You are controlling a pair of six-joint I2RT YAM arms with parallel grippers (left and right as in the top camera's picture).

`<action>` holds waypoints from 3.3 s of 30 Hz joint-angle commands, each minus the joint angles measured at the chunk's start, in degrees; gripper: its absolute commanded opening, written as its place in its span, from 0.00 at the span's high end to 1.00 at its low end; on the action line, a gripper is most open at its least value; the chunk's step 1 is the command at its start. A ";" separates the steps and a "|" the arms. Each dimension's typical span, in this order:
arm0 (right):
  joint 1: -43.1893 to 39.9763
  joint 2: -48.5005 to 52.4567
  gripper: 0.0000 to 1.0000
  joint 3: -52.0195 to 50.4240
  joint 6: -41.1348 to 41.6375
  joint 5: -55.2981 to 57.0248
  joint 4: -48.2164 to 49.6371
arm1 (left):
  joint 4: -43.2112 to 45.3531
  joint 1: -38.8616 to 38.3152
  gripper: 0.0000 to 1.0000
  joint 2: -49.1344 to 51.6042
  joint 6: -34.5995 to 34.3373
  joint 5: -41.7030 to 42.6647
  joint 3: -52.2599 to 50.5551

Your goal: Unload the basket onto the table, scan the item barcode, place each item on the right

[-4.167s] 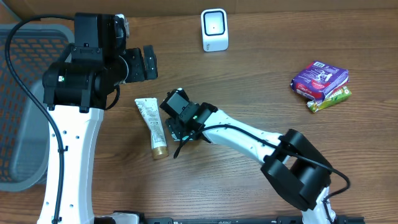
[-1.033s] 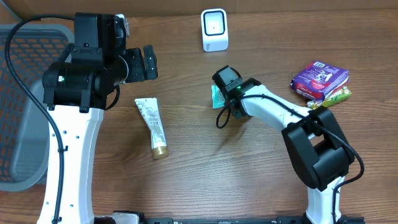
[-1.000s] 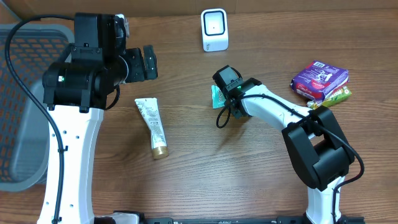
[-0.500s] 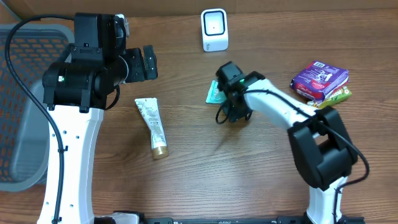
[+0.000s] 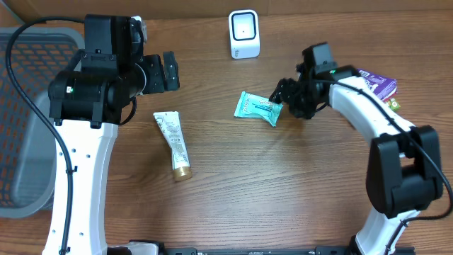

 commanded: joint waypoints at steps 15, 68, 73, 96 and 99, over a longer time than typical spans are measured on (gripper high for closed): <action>3.56 3.76 0.50 -11.72 22.34 1.33 19.52 | 0.20 -0.04 0.00 0.31 0.74 0.39 0.81; 6.60 -9.35 0.00 -11.72 26.84 11.52 4.24 | 0.22 -0.04 0.00 0.31 0.72 0.39 0.81; 7.72 -9.35 0.10 -15.10 31.58 11.50 9.33 | 0.20 -0.04 0.00 0.31 0.74 0.39 0.81; 10.49 -7.63 0.28 -25.35 39.71 17.07 25.16 | 0.20 -0.04 0.00 0.31 0.74 0.39 0.81; 11.26 -5.60 0.29 -25.35 40.83 16.98 26.43 | 0.20 -0.04 0.00 0.31 0.74 0.39 0.81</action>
